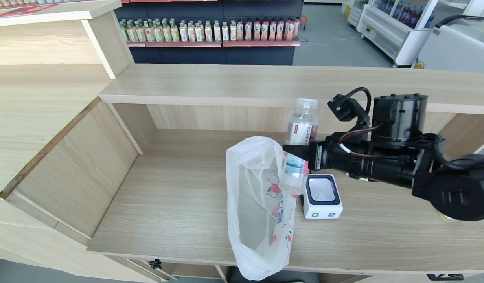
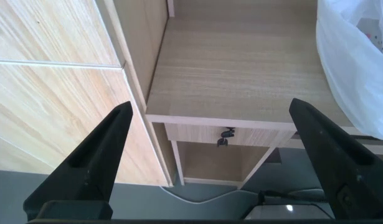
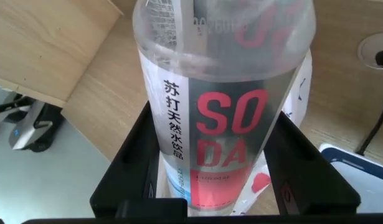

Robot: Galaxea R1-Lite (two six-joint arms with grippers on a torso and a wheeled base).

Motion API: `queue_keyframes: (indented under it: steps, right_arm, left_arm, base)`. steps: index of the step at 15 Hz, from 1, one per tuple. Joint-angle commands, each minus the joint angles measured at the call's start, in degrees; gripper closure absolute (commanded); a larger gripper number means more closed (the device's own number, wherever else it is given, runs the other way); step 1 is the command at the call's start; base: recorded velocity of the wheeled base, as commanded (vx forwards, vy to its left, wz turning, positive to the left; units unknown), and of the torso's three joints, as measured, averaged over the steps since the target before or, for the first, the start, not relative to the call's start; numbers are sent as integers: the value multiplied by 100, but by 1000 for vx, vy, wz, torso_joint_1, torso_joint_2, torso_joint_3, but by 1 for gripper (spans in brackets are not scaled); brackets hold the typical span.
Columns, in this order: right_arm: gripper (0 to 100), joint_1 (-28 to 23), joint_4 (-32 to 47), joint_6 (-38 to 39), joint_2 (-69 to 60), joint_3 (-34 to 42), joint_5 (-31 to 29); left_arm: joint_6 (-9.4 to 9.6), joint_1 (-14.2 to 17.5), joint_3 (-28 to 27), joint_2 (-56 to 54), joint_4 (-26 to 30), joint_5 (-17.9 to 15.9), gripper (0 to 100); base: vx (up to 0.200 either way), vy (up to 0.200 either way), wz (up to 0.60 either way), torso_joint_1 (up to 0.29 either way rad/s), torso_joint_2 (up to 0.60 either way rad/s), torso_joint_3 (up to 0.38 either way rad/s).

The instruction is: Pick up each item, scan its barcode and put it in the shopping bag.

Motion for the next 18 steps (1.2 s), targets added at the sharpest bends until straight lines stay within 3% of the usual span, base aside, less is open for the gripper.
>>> queue_keyframes:
  steps: [1, 6, 8, 18]
  right_arm:
    - [100, 0, -238, -16, 656, -66, 123]
    - [100, 255, -502, 72, 1008, 31, 369]
    - [100, 519, -546, 644, 1131, 22, 342]
    - [100, 580, -607, 670, 1597, 189, 158]
  left_arm:
    - [2, 2, 1, -2, -1, 0, 0]
    - [2, 2, 1, -2, -1, 0, 0]
    - [2, 2, 1, -2, -1, -9, 0]
    - [2, 2, 1, -2, -1, 0, 0]
  base:
    - [0, 0, 0, 0, 0, 0]
    - [0, 0, 0, 0, 0, 0]
    - [0, 0, 0, 0, 0, 0]
    - [0, 0, 0, 0, 0, 0]
